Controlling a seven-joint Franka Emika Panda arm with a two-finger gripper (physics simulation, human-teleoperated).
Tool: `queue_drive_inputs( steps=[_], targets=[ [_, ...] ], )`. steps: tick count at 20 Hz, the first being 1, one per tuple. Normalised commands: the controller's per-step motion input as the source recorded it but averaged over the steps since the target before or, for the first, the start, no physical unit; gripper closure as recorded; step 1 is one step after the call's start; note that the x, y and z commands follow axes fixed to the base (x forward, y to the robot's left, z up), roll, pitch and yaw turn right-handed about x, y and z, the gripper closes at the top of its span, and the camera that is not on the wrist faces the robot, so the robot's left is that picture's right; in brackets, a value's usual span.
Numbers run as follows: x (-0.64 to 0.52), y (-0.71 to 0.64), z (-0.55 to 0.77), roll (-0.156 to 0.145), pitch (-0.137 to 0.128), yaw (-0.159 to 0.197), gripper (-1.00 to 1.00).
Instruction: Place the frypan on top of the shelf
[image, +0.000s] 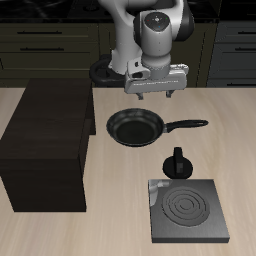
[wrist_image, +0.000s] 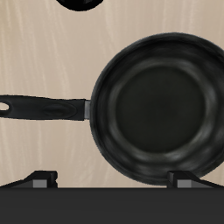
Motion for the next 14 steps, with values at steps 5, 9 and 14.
queue_drive_inputs(
  steps=[5, 9, 14],
  targets=[
    [0.04, 0.04, -0.53, -0.005, 0.051, -0.023, -1.0],
    [-0.02, 0.06, -0.35, 0.015, 0.035, 0.002, -1.0],
    [-0.01, 0.03, -0.4, 0.004, 0.053, -0.019, -1.0]
  ],
)
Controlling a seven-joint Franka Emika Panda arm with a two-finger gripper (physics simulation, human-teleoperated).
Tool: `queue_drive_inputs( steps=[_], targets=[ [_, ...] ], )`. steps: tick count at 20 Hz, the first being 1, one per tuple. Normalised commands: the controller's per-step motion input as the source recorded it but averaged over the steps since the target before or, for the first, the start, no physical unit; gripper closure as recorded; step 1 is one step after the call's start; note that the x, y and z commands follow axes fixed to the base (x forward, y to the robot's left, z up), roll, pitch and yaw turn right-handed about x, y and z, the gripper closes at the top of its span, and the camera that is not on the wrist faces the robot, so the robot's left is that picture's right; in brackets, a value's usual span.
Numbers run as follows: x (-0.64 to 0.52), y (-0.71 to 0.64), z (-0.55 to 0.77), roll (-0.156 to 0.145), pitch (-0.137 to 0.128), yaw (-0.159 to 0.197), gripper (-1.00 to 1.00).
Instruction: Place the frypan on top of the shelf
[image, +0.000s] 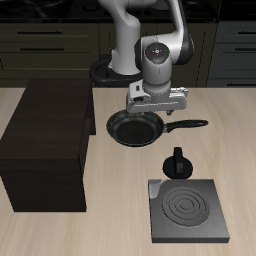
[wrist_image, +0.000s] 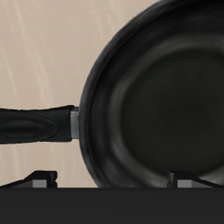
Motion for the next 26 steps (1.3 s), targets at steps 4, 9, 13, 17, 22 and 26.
queue_drive_inputs(
  steps=[4, 9, 13, 17, 22, 26],
  targets=[
    [-0.08, -0.02, -0.24, -0.007, 0.019, 0.0, -1.0],
    [-0.21, 0.07, -0.28, 0.033, 0.017, 0.03, -1.0],
    [-0.23, 0.06, -0.17, 0.022, -0.02, 0.029, -1.0],
    [-0.15, 0.05, -0.22, 0.039, 0.028, 0.001, -1.0],
    [-0.01, 0.01, -0.33, -0.001, 0.034, 0.012, -1.0],
    [0.06, -0.01, -0.25, 0.005, 0.024, 0.025, -1.0]
  ],
)
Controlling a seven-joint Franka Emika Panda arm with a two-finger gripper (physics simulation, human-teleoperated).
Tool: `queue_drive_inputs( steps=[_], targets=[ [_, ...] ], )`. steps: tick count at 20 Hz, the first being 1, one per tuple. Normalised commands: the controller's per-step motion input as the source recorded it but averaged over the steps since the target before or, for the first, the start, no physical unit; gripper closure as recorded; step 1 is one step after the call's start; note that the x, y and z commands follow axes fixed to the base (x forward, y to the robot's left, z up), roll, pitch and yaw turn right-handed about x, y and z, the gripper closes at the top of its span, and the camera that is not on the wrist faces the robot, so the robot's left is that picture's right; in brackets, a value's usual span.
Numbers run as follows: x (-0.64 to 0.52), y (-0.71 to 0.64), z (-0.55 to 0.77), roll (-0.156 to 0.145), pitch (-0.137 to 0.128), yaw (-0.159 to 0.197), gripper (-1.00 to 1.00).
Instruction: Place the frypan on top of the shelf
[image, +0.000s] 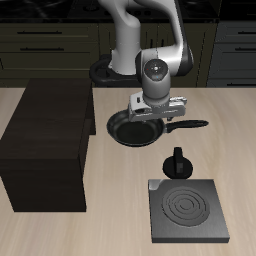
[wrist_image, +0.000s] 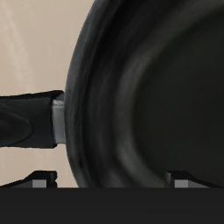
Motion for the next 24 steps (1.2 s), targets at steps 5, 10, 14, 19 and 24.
queue_drive_inputs(
  steps=[5, 10, 14, 19, 24],
  targets=[
    [0.08, -0.05, -0.26, 0.028, 0.063, -0.032, -1.0],
    [0.04, -0.08, -0.11, -0.005, 0.014, -0.022, 1.0],
    [0.01, 0.0, 0.04, 0.003, -0.009, 0.0, 1.0],
    [-0.03, 0.04, 0.12, 0.018, -0.021, 0.003, 1.0],
    [-0.01, 0.07, 0.18, 0.018, -0.026, 0.016, 1.0]
  ],
)
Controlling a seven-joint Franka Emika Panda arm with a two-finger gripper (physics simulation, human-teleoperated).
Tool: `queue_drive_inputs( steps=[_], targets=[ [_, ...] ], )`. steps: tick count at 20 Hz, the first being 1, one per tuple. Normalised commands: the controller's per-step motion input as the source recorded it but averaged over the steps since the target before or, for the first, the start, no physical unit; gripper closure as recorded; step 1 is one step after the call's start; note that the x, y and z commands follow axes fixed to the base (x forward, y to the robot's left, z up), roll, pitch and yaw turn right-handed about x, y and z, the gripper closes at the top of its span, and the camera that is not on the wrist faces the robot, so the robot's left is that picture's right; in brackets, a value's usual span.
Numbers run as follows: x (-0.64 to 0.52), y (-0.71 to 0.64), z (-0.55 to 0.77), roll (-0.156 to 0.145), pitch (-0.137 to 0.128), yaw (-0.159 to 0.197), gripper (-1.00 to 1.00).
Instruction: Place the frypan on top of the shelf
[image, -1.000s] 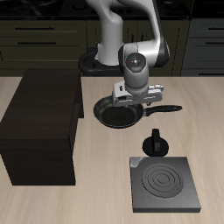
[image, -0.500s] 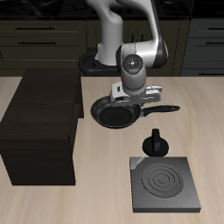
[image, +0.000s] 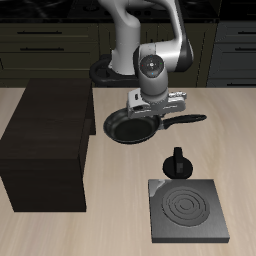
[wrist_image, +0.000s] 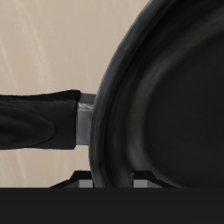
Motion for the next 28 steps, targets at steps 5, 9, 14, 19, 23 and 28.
queue_drive_inputs(
  steps=[5, 9, 14, 19, 23, 28],
  targets=[
    [-0.03, 0.13, 0.23, 0.026, -0.033, 0.022, 1.0],
    [-0.02, 0.04, 0.21, 0.013, -0.031, 0.017, 1.0],
    [0.01, -0.03, 0.27, -0.004, -0.042, 0.034, 1.0],
    [0.02, -0.06, 0.26, -0.01, -0.036, 0.015, 1.0],
    [-0.02, -0.03, 0.3, -0.012, -0.045, 0.02, 1.0],
    [-0.01, -0.1, 0.33, -0.01, -0.048, 0.008, 1.0]
  ],
)
